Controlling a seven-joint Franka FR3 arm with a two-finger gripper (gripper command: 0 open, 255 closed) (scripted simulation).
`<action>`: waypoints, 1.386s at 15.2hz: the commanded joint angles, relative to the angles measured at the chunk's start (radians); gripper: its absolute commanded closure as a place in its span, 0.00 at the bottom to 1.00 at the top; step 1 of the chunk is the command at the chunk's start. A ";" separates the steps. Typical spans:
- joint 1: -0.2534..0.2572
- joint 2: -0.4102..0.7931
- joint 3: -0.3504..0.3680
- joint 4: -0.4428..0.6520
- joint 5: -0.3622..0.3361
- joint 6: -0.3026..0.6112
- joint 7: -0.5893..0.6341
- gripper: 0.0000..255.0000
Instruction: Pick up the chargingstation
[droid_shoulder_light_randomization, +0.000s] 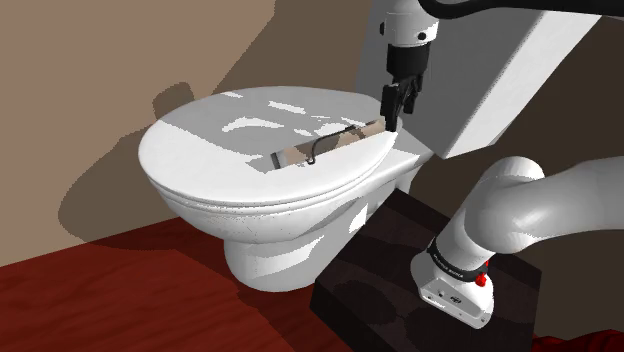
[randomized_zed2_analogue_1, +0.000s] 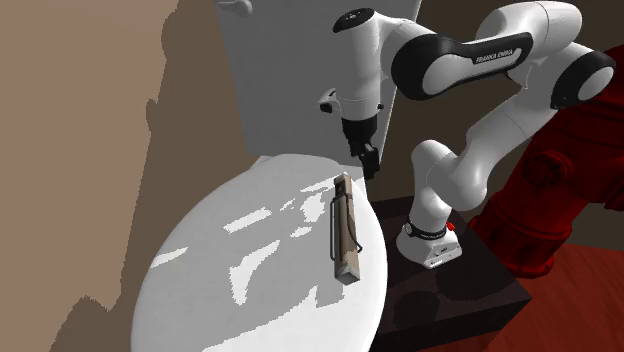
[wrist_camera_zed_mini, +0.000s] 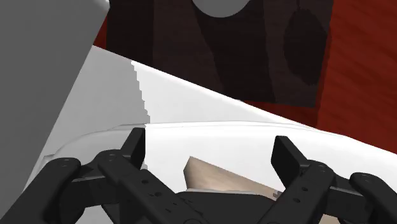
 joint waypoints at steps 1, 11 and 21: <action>0.000 0.000 0.000 0.000 0.000 0.000 0.000 0.00; 0.431 0.197 -0.201 0.116 0.010 0.194 -1.091 0.00; 0.438 0.196 -0.209 0.014 0.008 0.296 -1.115 0.00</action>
